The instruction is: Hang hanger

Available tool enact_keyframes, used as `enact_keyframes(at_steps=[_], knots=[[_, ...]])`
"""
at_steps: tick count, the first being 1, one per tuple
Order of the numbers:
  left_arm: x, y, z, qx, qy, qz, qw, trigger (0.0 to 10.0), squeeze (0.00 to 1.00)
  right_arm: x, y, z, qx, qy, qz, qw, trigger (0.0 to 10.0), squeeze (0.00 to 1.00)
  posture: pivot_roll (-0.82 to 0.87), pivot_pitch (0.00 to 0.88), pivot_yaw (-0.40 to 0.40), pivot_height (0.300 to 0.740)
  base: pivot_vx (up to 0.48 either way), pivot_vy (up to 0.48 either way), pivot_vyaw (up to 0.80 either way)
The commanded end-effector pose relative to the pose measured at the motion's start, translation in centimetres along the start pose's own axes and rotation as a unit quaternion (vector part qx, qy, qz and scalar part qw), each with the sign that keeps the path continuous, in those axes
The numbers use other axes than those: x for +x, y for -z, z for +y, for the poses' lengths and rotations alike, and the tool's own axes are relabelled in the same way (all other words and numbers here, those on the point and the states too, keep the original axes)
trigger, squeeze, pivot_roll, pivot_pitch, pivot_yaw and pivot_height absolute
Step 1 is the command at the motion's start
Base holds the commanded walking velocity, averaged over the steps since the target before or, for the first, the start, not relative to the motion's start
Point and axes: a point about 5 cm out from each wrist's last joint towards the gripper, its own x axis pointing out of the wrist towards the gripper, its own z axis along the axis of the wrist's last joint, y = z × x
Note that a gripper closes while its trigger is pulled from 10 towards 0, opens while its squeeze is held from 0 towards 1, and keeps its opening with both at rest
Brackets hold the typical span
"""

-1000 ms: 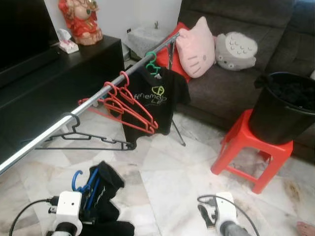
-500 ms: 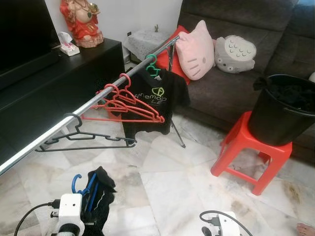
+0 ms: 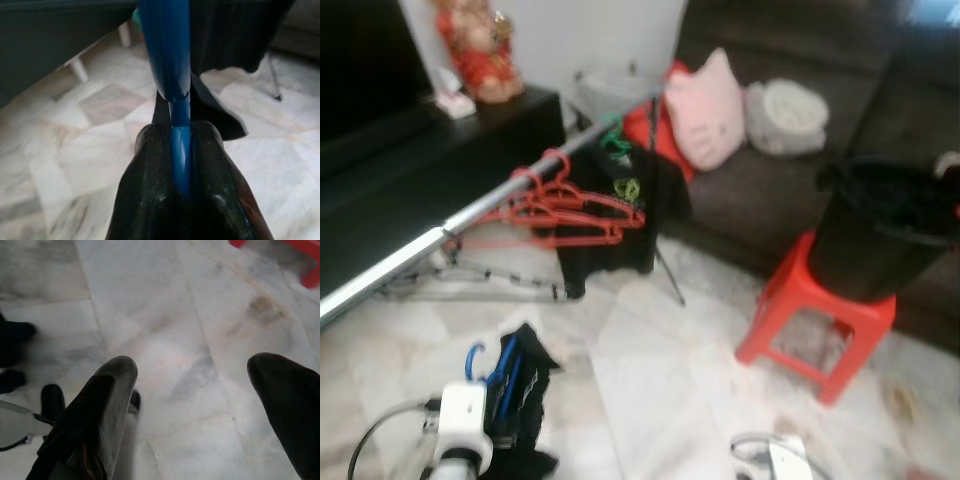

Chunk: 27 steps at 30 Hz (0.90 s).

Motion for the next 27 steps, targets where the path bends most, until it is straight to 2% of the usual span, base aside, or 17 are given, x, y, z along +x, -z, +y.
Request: enact_keyframes(at_steps=[1, 15, 27], knots=[[0.3, -0.73, -0.34, -0.005, 0.005, -0.02, 1.0, 10.0, 0.0, -0.17, 0.49, -0.53, 0.003, 0.009, 0.011, 1.0, 10.0, 0.0, -0.02, 0.047, -0.008, 0.74, 0.0, -0.394, 0.44], [0.41, -0.91, -0.73, -0.004, 0.013, -0.024, 1.0, 10.0, 0.0, -0.24, 0.92, -0.43, 0.001, 0.008, 0.02, 1.0, 10.0, 0.0, -0.01, 0.049, -0.005, 0.74, 0.0, -0.337, 0.52], [0.33, -0.86, -0.89, -0.008, 0.012, -0.022, 1.0, 10.0, 0.0, -0.2, 0.88, -0.32, -0.002, 0.006, 0.022, 1.0, 10.0, 0.0, -0.01, 0.05, -0.005, 0.74, 0.0, 0.0, 0.48]])
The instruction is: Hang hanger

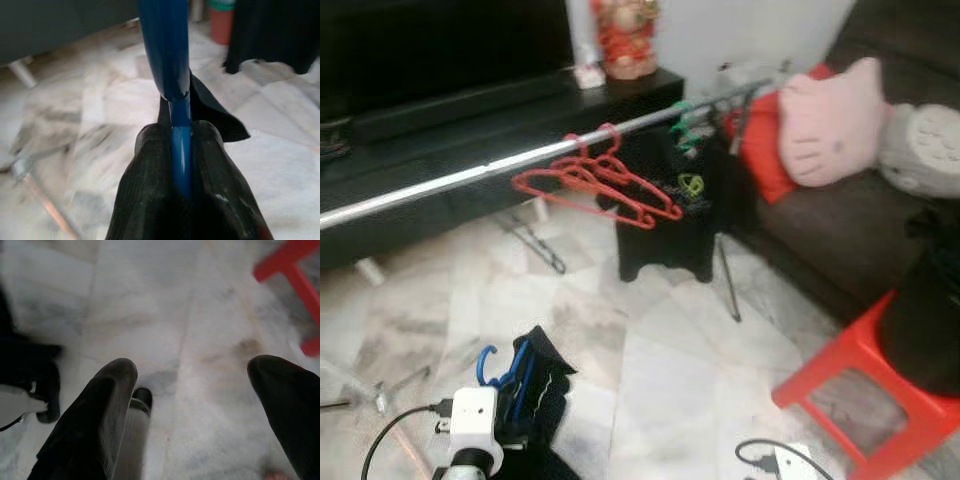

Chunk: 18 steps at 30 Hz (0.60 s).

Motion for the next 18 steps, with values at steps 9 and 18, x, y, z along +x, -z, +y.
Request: enact_keyframes(at_steps=[9, 18], knots=[[0.04, -0.49, 0.7, 0.001, -0.012, -0.011, 1.0, 10.0, 0.0, 0.14, -0.15, 0.75, -0.001, -0.01, 0.001, 1.0, 10.0, 0.0, -0.01, 0.05, -0.005, 0.74, 0.0, 0.0, 0.67], [0.12, -0.54, 0.66, 0.002, -0.012, -0.01, 1.0, 10.0, 0.0, 0.16, -0.21, 0.93, -0.001, -0.012, 0.0, 1.0, 10.0, 0.0, -0.01, 0.052, -0.006, 0.74, 0.0, 0.0, 0.64]])
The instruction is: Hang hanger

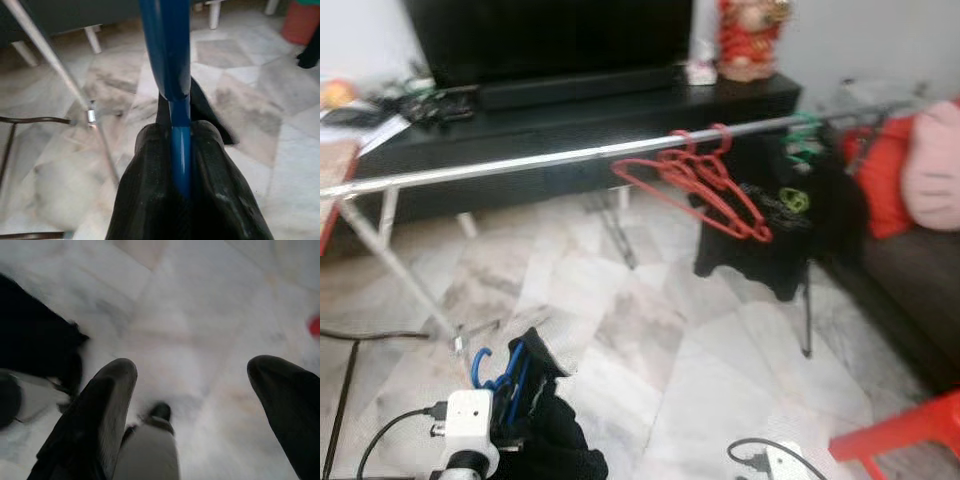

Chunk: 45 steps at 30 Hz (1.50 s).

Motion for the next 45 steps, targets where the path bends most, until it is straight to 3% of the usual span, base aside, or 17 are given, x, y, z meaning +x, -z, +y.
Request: enact_keyframes(at_steps=[1, 5, 11, 18, 28, 45], knots=[[0.2, -0.6, -0.2, 0.0, 0.001, -0.014, 1.0, 10.0, 0.0, -0.3, 1.0, -0.6, 0.001, 0.009, 0.015, 1.0, 10.0, 0.0, -0.01, 0.054, -0.005, 0.74, 0.0, 0.0, 0.59], [0.3, -1.1, 0.1, 0.002, -0.006, -0.026, 1.0, 10.0, 0.0, -0.3, 1.0, -0.6, 0.004, 0.006, 0.015, 1.0, 10.0, 0.0, -0.01, 0.056, -0.006, 0.74, 0.0, 0.0, 0.28], [0.7, -4.7, 0.5, -0.001, -0.02, -0.106, 0.994, 10.0, 0.0, -0.3, 0.8, -0.4, 0.008, 0.004, 0.013, 1.0, 10.0, 0.0, -0.01, 0.054, -0.005, 0.74, 0.0, 0.0, 0.0], [0.2, -7.4, 1.1, 0.009, -0.04, -0.166, 0.985, 10.0, 0.0, -0.2, 0.7, -0.2, 0.01, 0.001, 0.009, 1.0, 10.0, 0.0, -0.01, 0.055, -0.002, 0.74, 0.0, 0.0, 0.0], [-0.4, -6.3, 0.9, 0.004, -0.035, -0.126, 0.991, 10.0, 0.0, -0.2, 0.8, 0.0, 0.013, -0.002, 0.011, 1.0, 10.0, 0.0, 0.0, 0.057, -0.003, 0.74, -0.029, 0.0, 0.0], [-0.2, -6.1, 0.5, 0.004, -0.023, -0.112, 0.993, 10.0, 0.0, -0.1, 0.5, 0.0, 0.018, -0.001, 0.003, 1.0, 10.0, 0.0, -0.01, 0.045, -0.005, 0.74, -0.293, 0.0, 0.0]])
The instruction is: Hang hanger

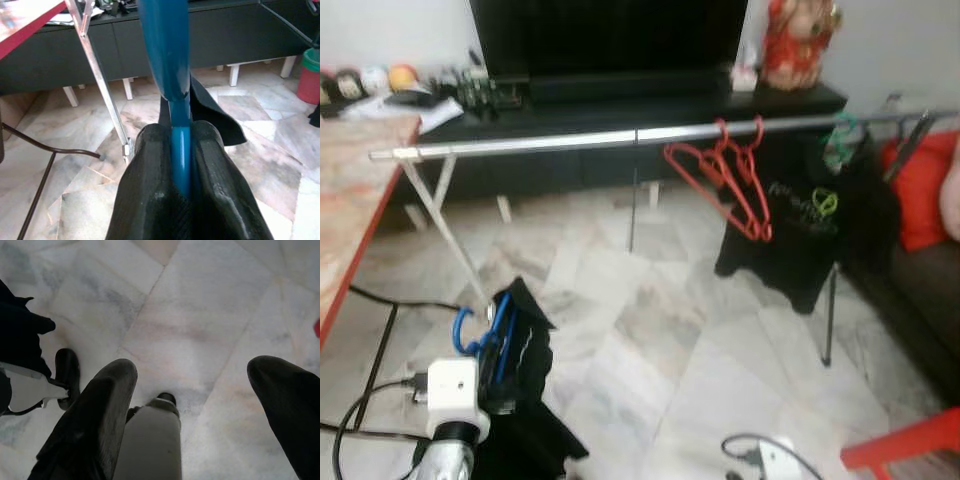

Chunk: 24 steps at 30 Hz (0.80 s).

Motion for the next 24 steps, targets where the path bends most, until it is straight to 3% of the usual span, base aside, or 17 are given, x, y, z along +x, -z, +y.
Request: enact_keyframes(at_steps=[1, 5, 24], knots=[[0.37, -0.65, 0.15, 0.0, 0.001, -0.014, 1.0, 10.0, 0.0, 0.01, 0.14, 0.41, 0.005, -0.005, 0.0, 1.0, 10.0, 0.0, 0.0, 0.038, -0.006, 0.74, -0.266, 0.0, 0.0], [0.43, -0.69, 0.18, 0.001, 0.001, -0.015, 1.0, 10.0, 0.0, 0.02, 0.13, 0.45, 0.005, -0.006, 0.0, 1.0, 10.0, 0.0, 0.0, 0.033, -0.005, 0.74, -0.255, 0.0, 0.0], [0.2, -0.6, -0.17, -0.003, 0.01, -0.012, 1.0, 10.0, 0.0, -0.05, 0.36, 0.32, 0.008, -0.005, 0.003, 1.0, 10.0, 0.0, 0.0, 0.037, -0.005, 0.74, 0.0, 0.0, 0.0]])
